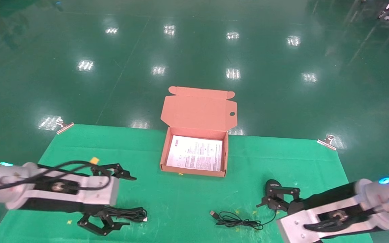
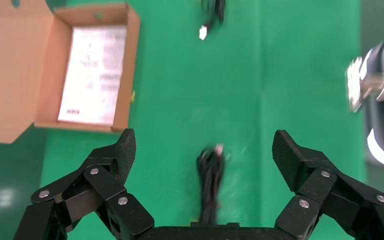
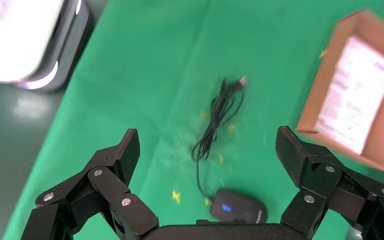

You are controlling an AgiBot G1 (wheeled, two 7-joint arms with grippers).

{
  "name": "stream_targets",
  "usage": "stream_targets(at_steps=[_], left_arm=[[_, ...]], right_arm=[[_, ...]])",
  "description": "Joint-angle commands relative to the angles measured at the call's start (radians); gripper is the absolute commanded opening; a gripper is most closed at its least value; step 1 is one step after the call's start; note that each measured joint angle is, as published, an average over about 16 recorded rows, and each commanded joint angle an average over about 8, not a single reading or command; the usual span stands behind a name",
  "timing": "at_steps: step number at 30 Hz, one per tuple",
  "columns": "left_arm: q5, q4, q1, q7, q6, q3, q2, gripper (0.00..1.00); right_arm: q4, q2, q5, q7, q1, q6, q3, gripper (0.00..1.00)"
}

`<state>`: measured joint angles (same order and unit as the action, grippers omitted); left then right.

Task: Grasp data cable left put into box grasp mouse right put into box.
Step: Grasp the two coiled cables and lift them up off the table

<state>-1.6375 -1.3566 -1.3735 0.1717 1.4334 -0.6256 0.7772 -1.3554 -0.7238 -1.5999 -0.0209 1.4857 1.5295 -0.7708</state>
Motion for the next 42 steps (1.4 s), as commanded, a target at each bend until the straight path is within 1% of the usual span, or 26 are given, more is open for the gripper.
stream_targets(at_steps=[1,7,10,14,18,22,26,29,34,42], left_arm=[[-0.063,-0.002,-0.016,0.000,-0.006,-0.025,0.021,1.00],[-0.226,-0.002,0.010,-0.034,-0.071,-0.088,0.070,1.00],[-0.296,-0.001,0.034,-0.024,-0.105,-0.111,0.090,1.00],[-0.381,0.003,0.063,0.015,-0.142,-0.137,0.115,1.00],[-0.437,0.018,0.087,0.096,-0.156,-0.148,0.137,1.00],[-0.457,0.066,0.092,0.177,-0.153,-0.146,0.160,1.00],[-0.451,0.161,0.080,0.208,-0.158,-0.139,0.189,1.00],[-0.439,0.252,0.066,0.197,-0.173,-0.133,0.214,1.00],[-0.432,0.398,0.037,0.143,-0.208,-0.131,0.255,1.00],[-0.433,0.566,0.000,0.055,-0.255,-0.135,0.307,1.00]], right_arm=[[0.000,-0.018,-0.056,-0.003,0.016,-0.008,-0.038,1.00],[0.001,-0.050,-0.184,0.022,-0.008,-0.066,-0.091,1.00],[0.002,-0.062,-0.239,0.036,-0.032,-0.104,-0.108,1.00],[0.007,-0.076,-0.298,0.053,-0.068,-0.152,-0.127,1.00],[0.016,-0.085,-0.332,0.079,-0.100,-0.189,-0.136,1.00],[0.032,-0.096,-0.345,0.102,-0.127,-0.229,-0.135,1.00],[0.063,-0.119,-0.350,0.108,-0.146,-0.270,-0.133,1.00],[0.102,-0.145,-0.354,0.101,-0.153,-0.296,-0.135,1.00],[0.191,-0.197,-0.360,0.069,-0.152,-0.331,-0.141,1.00],[0.361,-0.282,-0.366,-0.011,-0.139,-0.387,-0.151,1.00]])
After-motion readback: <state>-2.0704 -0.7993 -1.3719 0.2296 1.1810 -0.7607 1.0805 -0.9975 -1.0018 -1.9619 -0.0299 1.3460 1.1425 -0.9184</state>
